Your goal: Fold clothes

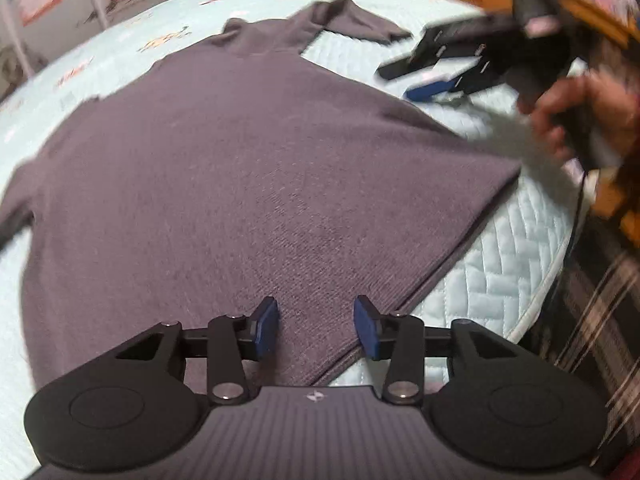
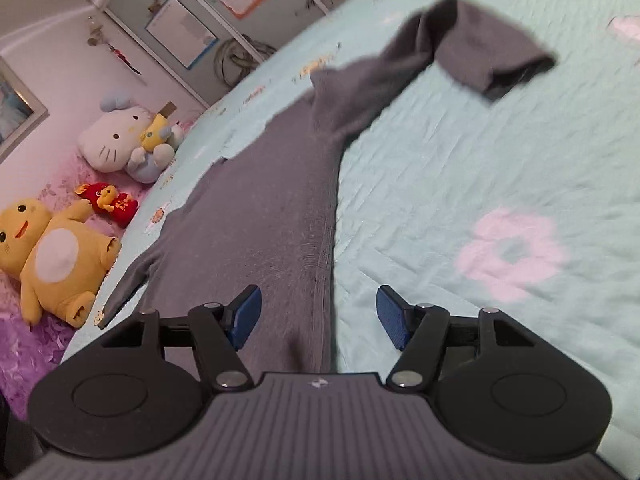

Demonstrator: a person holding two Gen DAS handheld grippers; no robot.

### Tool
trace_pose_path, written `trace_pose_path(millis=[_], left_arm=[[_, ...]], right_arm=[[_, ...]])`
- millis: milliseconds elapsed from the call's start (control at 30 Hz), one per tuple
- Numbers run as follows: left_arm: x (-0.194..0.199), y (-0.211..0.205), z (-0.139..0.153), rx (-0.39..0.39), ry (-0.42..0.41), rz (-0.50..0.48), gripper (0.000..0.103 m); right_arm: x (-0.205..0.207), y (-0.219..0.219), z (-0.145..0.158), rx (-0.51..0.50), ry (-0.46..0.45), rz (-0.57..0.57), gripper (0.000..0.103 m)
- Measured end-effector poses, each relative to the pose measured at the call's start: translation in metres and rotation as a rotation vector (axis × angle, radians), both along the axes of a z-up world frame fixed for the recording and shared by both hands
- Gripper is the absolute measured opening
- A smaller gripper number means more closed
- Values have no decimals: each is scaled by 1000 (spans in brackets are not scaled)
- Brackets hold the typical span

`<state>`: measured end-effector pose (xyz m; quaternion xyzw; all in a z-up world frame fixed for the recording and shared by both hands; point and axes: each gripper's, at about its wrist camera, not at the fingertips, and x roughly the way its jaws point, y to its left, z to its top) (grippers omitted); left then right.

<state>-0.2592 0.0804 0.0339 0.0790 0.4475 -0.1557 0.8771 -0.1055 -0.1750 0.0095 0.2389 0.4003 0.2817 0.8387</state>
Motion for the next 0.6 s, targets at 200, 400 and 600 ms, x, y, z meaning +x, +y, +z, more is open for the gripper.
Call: trace_pose_path(millis=[200,400,600], left_arm=[[-2,6,-4,-32,4,4,47],[-4,7,-5,-26,-6,5,48],[-3,5,-5,-10,-12,18,50]], right_arm=[[21,29,-3,-64,-43,62,2],[21,-1,-19,69,1,17,2],[-35,-2,30,-11,-157,51,15]])
